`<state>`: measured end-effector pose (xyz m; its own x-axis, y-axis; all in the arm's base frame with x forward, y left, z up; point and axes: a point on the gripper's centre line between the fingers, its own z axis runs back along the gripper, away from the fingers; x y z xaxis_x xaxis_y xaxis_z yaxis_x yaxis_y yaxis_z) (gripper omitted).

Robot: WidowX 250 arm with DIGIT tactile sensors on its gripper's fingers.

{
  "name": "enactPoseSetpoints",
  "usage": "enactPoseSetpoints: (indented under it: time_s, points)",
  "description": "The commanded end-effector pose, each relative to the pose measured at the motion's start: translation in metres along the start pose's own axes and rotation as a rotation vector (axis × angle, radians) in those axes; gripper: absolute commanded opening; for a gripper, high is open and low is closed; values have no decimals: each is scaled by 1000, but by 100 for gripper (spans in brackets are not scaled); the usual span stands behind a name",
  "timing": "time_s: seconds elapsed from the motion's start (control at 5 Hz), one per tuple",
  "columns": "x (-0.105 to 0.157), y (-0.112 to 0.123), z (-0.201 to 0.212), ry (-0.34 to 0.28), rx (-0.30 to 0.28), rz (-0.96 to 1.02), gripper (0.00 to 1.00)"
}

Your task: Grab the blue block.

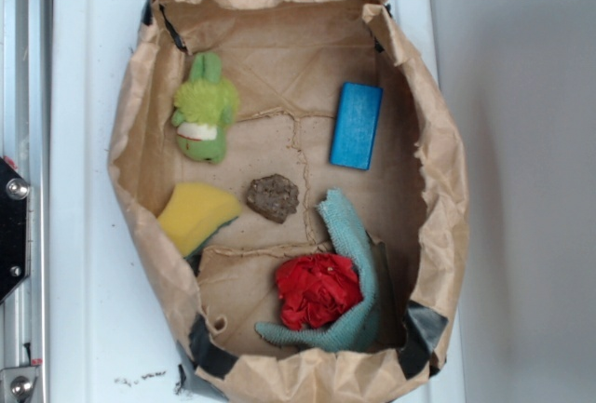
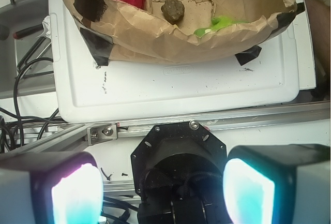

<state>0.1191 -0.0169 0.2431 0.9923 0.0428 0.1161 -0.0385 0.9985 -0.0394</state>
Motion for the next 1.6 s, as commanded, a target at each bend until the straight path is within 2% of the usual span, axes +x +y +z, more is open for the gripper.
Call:
enactPoseSetpoints:
  time_s: [0.0, 0.4, 0.6, 0.8, 1.0, 1.4]
  points:
    - [0, 0, 0, 0, 0, 0, 100]
    - [66, 10, -22, -25, 52, 161, 100]
    - [95, 21, -33, -67, 61, 217, 100]
    - [117, 33, -47, -133, 35, 309, 100]
    - [133, 42, -59, -178, 62, 380, 100]
    - [153, 58, -78, -216, 83, 473, 100]
